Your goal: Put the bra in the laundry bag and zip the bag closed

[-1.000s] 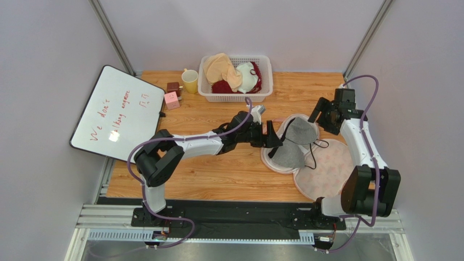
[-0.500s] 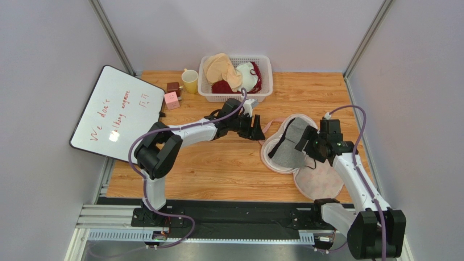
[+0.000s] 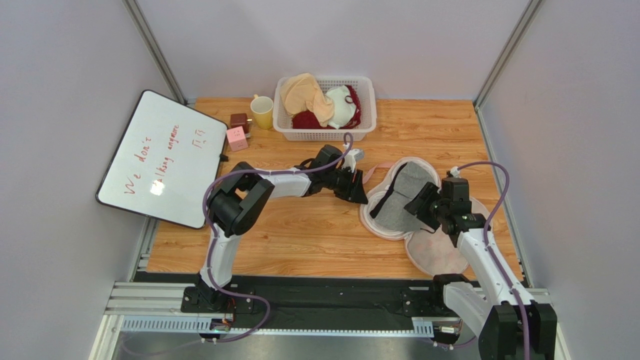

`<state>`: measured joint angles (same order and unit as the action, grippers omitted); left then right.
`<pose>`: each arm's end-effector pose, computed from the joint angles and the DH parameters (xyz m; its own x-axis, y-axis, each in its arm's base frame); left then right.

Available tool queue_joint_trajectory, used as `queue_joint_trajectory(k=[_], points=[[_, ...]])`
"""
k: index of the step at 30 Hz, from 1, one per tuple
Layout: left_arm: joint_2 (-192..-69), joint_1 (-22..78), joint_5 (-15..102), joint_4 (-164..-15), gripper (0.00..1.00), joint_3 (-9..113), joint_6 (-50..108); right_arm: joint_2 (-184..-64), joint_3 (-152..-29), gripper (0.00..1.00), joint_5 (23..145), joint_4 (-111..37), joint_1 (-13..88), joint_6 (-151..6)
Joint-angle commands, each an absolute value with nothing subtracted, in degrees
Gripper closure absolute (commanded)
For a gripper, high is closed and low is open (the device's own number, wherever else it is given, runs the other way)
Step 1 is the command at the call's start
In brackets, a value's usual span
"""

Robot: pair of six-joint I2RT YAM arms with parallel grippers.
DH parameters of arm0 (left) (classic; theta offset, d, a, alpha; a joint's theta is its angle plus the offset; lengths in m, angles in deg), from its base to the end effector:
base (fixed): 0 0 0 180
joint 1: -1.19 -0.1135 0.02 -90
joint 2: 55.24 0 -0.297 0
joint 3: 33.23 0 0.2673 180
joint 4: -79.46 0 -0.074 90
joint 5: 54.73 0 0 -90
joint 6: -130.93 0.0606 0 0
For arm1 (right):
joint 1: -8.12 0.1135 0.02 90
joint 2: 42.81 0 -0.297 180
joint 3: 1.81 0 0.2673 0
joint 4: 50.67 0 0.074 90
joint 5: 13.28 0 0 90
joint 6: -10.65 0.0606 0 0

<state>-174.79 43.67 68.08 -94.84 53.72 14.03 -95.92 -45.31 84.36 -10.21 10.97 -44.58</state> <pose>0.3390 -0.3549 0.1504 -0.8063 0.2228 -0.5479 0.5791 0.4861 -0.6546 0.1907 0.0176 0.2036 -0.7058 0.5308 -0.4691 0.3263 0.8314 0.4498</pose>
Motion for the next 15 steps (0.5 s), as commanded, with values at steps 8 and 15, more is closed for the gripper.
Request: queue_joint_trajectory(k=[8, 15], points=[[-175.65, 44.52, 70.6, -99.96, 0.58, 54.37, 12.98, -101.35, -40.71, 0.48, 96.58, -27.66, 10.32, -44.11], [-174.77, 44.61, 70.77, -101.54, 0.59, 52.52, 12.63, -105.48, -41.59, 0.49, 99.3, -31.8, 10.4, -43.14]])
